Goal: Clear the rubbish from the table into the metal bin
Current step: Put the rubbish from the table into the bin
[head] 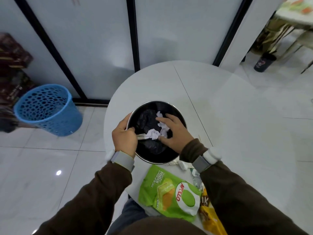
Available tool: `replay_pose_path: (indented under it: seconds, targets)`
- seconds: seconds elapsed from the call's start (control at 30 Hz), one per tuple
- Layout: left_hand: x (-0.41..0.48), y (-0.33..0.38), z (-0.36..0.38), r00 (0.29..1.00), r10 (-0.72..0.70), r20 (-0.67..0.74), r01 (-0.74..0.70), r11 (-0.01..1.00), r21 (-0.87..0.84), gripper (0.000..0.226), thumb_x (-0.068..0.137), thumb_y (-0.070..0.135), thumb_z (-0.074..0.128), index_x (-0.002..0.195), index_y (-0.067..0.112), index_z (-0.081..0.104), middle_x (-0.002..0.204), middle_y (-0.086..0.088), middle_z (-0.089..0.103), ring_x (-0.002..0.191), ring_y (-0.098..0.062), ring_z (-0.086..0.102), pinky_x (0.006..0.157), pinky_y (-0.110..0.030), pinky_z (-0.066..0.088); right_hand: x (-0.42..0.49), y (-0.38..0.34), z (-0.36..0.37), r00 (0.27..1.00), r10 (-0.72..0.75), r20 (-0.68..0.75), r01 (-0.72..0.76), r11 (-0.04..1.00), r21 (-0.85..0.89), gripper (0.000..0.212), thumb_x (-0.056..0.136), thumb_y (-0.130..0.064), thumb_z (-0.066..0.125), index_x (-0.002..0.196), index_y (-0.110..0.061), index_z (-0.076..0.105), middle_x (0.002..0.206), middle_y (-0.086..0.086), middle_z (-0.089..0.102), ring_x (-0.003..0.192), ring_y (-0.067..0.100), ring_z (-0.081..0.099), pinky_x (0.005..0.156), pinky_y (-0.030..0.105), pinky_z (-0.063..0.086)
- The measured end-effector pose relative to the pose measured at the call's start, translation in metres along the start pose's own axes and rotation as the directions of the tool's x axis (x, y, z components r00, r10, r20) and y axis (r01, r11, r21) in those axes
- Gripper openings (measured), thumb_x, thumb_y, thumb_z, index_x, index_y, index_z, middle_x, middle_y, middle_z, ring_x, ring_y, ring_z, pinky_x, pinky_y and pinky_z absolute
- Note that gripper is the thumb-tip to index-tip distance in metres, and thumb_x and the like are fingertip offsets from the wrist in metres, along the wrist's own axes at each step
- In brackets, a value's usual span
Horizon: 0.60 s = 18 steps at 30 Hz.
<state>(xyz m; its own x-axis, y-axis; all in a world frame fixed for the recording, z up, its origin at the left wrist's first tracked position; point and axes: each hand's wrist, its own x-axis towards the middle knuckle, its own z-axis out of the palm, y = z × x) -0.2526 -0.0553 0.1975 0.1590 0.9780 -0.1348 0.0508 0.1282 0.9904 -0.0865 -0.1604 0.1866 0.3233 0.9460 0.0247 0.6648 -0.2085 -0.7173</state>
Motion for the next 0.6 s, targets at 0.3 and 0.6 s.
replay_pose_path:
  seconds: [0.3,0.6]
  targets:
    - [0.009,-0.004,-0.018,0.998,-0.024,-0.05,0.021,0.998,-0.055,0.065,0.08,-0.016,0.049,0.104,0.039,0.074,0.092,0.027,0.074,0.093,0.005,0.069,0.091,-0.022,0.055,-0.033,0.041,-0.072,0.854,0.229,-0.467,-0.113,0.958,0.262,0.017,0.09,-0.012,0.065,0.102,-0.024,0.069,0.106,-0.006,0.068,0.089,0.015,0.068,0.078,0.03,0.06]
    - [0.022,-0.015,-0.028,0.997,-0.028,-0.073,0.023,0.997,-0.078,0.067,0.077,-0.012,0.049,0.099,0.044,0.078,0.106,0.013,0.075,0.106,-0.014,0.07,0.099,-0.035,0.056,-0.078,0.182,-0.042,0.67,0.741,-0.031,-0.74,0.666,-0.094,0.058,0.073,-0.035,0.085,0.122,-0.024,0.058,0.122,0.014,0.063,0.106,0.028,0.063,0.094,0.035,0.052]
